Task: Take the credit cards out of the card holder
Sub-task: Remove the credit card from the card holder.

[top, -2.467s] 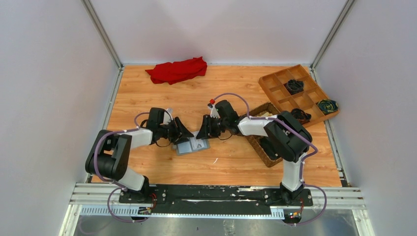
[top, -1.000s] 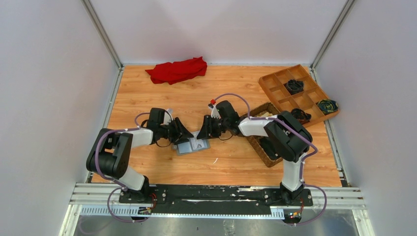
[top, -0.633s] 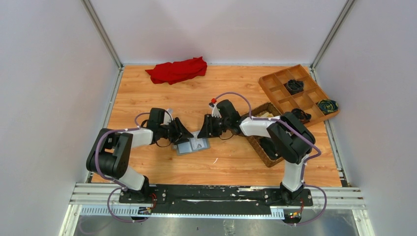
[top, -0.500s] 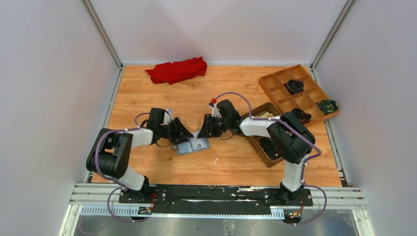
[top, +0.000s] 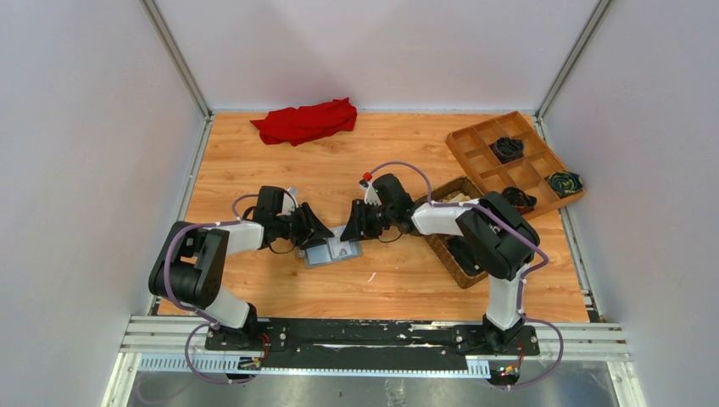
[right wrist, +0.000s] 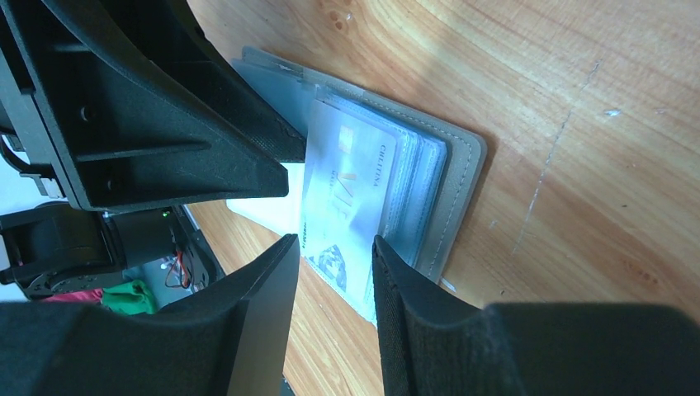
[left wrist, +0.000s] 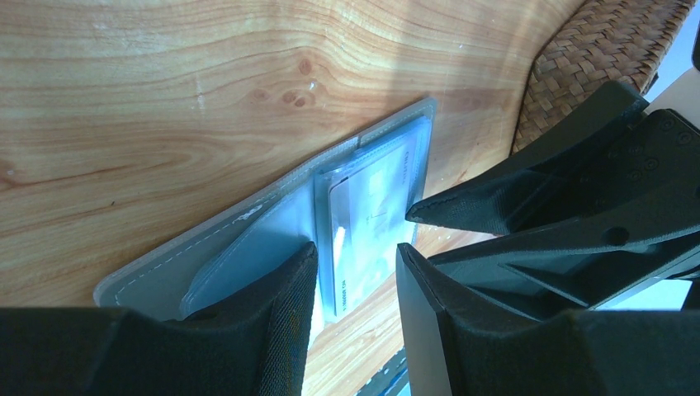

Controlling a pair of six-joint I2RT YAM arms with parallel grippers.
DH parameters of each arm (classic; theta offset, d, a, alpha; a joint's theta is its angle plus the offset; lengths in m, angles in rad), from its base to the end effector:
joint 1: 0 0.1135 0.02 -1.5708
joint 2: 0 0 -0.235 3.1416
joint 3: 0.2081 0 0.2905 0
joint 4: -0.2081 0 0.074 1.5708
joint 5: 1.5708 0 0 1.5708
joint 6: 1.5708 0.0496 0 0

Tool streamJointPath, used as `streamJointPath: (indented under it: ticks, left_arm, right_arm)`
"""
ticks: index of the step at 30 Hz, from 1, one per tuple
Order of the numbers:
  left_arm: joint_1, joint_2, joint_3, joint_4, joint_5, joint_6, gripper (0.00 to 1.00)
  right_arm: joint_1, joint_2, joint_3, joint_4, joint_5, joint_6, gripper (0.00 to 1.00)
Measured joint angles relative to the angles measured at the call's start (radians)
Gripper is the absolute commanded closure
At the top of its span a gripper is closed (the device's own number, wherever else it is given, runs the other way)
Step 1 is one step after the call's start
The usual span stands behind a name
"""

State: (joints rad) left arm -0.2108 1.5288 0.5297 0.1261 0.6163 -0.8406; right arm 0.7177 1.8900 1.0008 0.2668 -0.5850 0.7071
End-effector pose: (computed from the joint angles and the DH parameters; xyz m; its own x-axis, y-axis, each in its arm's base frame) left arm 0.2756 -0.0883 0.0540 -0.8976 -0.4297 -0.0986 -0.2021 0.5999 -0.7741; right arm 0.2932 0.2923 0.0865 -0.9096 -0.0751 -0.4086 -0.3885 0.5022 0.7726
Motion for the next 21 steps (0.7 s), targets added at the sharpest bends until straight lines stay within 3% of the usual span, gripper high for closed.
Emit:
streamJointPath:
  ticks: [8, 13, 21]
  left_arm:
    - [0.0, 0.0, 0.0, 0.0, 0.0, 0.0, 0.56]
    - [0.0, 0.0, 0.0, 0.0, 0.0, 0.0, 0.65]
    - [0.0, 0.0, -0.02, 0.002, -0.01, 0.007, 0.68]
  right_arm:
    - [0.0, 0.011, 0.002, 0.013, -0.025, 0.003, 0.58]
    - [0.002, 0.031, 0.006, 0.041, -0.058, 0.016, 0.58]
    - [0.002, 0.054, 0.006, 0.084, -0.095, 0.047, 0.58]
